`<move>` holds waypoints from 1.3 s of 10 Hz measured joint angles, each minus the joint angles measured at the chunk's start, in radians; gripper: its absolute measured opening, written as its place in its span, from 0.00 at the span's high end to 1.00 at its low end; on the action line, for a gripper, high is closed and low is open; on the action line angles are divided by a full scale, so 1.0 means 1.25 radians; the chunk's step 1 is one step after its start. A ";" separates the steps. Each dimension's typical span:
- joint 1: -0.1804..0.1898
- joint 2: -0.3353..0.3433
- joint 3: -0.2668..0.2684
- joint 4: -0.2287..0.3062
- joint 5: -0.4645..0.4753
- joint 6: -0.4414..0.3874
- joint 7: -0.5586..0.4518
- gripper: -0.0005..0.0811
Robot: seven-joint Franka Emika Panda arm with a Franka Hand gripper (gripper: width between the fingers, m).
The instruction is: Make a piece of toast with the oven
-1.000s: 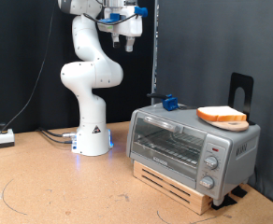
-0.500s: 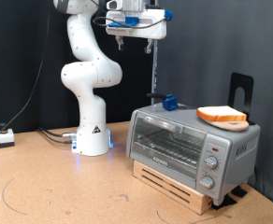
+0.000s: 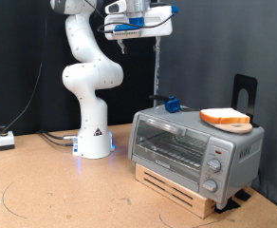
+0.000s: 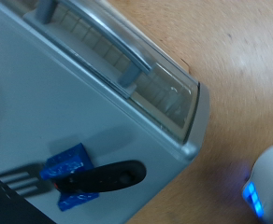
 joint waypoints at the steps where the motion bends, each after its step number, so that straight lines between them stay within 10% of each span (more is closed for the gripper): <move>1: 0.008 0.015 -0.015 -0.014 -0.027 0.062 -0.092 0.00; 8: 0.066 0.000 -0.084 -0.097 0.057 0.232 -0.446 0.00; 13: 0.067 0.007 -0.105 -0.134 0.079 0.220 -0.493 0.00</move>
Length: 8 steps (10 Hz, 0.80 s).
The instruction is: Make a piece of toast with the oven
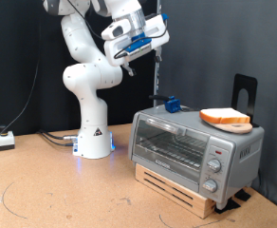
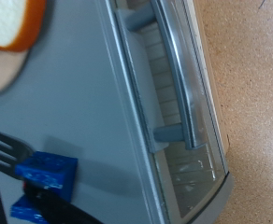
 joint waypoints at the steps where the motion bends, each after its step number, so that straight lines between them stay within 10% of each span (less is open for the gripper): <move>1: 0.000 0.005 0.000 -0.020 -0.003 0.018 -0.013 0.00; 8: -0.012 0.014 0.000 -0.113 -0.009 0.116 -0.062 0.00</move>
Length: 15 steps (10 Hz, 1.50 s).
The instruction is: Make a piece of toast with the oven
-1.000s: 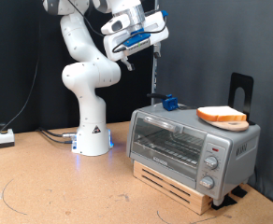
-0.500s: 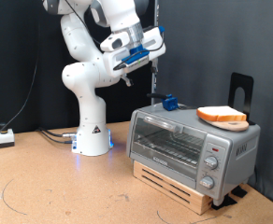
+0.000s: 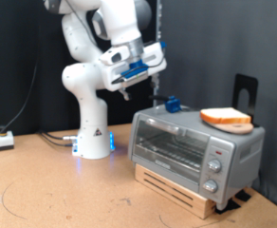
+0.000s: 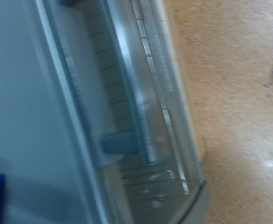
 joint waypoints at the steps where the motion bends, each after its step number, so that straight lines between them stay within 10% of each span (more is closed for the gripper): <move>1: 0.009 -0.003 -0.017 -0.007 0.017 0.000 -0.043 0.00; 7: 0.014 0.066 0.005 -0.103 0.009 0.154 -0.067 0.00; 15: -0.004 0.229 0.017 -0.102 0.008 0.300 -0.064 0.00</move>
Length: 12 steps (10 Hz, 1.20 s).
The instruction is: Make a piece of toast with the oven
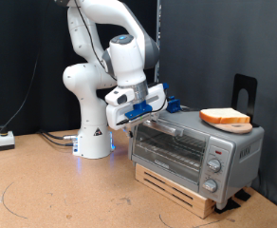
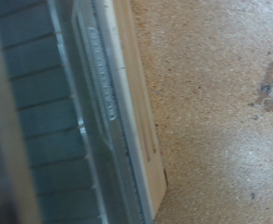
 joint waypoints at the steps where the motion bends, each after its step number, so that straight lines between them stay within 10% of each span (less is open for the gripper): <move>1: -0.011 0.017 -0.007 0.005 0.000 0.011 -0.001 0.00; 12: -0.055 0.098 -0.080 0.039 -0.035 0.065 -0.066 0.00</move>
